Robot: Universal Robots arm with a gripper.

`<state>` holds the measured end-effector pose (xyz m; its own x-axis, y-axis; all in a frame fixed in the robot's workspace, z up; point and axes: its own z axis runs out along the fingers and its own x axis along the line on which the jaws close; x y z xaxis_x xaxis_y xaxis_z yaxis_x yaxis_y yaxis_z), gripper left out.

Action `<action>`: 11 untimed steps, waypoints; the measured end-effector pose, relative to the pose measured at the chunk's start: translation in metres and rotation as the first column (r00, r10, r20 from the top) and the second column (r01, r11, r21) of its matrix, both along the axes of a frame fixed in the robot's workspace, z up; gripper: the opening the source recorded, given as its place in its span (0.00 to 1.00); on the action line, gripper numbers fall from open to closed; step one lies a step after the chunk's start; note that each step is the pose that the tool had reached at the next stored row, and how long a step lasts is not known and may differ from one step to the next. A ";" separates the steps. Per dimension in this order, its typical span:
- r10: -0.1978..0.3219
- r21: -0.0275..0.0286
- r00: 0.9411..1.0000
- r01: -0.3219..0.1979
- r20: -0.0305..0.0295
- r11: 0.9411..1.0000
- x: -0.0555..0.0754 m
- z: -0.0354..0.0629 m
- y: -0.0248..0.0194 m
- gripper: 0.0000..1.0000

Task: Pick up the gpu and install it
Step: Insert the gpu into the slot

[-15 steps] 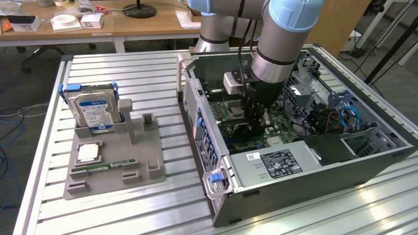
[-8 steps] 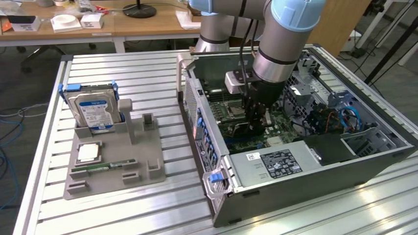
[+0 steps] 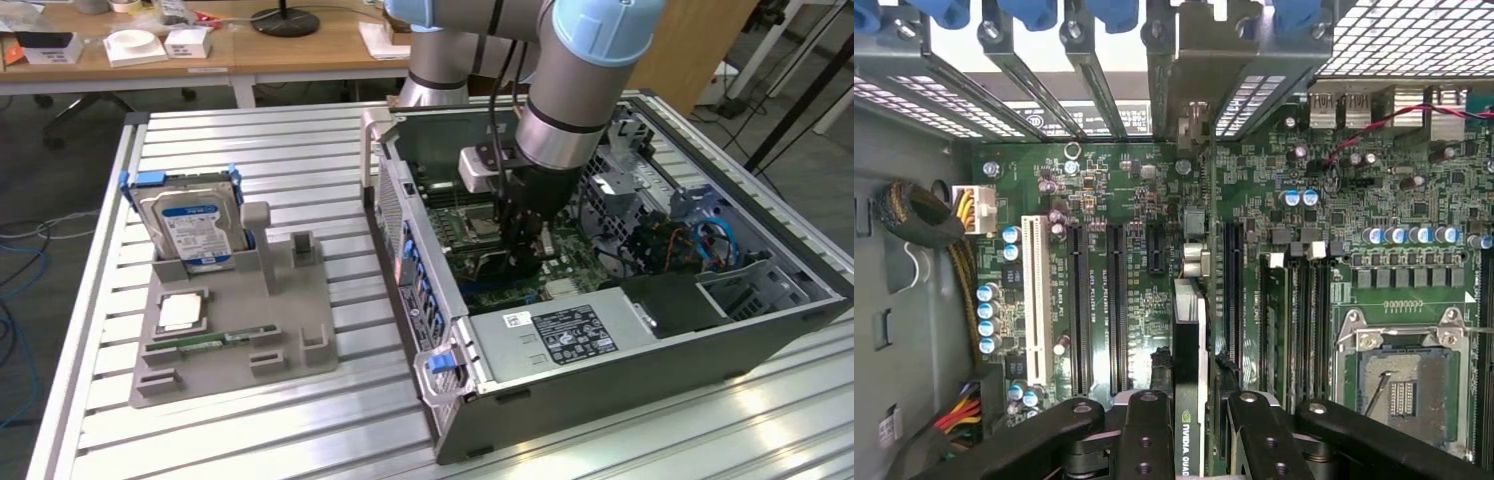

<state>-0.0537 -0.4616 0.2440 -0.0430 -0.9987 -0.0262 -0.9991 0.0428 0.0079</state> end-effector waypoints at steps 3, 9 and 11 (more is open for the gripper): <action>0.001 0.000 1.000 -0.001 0.000 1.000 -0.001 -0.0012 0.0000 0.26; 0.001 -0.001 1.000 -0.001 0.006 1.000 -0.002 -0.0062 -0.0001 0.26; 0.001 -0.001 1.000 -0.001 0.006 1.000 -0.002 -0.0072 -0.0001 0.26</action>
<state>-0.0562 -0.4618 0.2367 -0.0418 -0.9988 -0.0256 -0.9991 0.0418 0.0020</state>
